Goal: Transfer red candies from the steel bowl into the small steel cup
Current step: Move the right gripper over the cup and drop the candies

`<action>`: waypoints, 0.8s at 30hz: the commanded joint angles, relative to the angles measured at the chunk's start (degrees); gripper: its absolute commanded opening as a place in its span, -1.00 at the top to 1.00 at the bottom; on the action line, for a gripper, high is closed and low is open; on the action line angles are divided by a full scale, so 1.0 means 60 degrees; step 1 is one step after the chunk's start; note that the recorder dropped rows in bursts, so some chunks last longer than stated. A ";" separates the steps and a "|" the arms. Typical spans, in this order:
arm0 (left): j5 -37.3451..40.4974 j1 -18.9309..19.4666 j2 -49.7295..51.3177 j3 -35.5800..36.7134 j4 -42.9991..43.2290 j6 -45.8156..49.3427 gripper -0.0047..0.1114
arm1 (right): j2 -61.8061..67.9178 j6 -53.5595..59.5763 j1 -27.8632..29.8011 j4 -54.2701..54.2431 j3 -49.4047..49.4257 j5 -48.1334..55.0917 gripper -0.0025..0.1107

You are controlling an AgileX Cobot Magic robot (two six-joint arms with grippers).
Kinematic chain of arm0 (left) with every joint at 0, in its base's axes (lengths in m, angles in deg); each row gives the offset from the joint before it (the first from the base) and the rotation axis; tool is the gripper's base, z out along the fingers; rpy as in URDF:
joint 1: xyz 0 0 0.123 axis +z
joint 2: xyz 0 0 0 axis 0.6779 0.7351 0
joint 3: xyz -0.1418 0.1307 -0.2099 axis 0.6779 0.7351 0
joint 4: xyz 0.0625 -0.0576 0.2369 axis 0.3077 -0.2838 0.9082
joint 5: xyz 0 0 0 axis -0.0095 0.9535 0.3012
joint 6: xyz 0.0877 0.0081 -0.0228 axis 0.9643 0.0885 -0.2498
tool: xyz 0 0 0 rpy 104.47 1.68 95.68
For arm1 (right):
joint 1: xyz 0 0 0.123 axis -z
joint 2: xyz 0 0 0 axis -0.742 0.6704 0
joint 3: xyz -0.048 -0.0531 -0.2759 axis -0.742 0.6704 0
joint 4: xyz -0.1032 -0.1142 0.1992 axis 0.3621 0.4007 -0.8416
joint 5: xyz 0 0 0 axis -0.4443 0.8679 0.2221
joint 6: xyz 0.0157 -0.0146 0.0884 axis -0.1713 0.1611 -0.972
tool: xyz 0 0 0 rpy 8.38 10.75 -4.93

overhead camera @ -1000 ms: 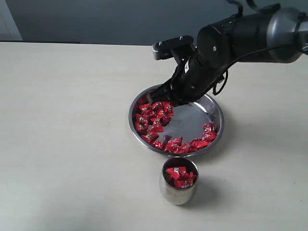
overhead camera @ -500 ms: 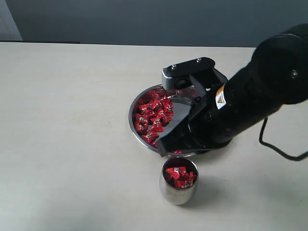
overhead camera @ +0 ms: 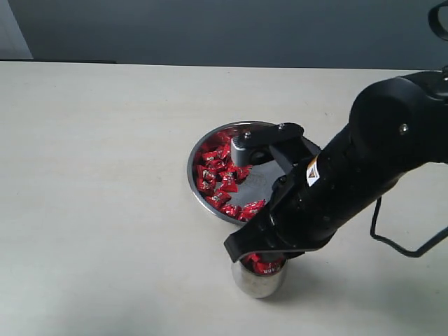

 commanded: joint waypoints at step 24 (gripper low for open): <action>-0.0054 -0.0050 -0.0041 -0.0010 -0.0007 -0.0054 0.91 | 0.0764 0.0749 -0.0022 -0.0074 0.0021 0.0261 0.57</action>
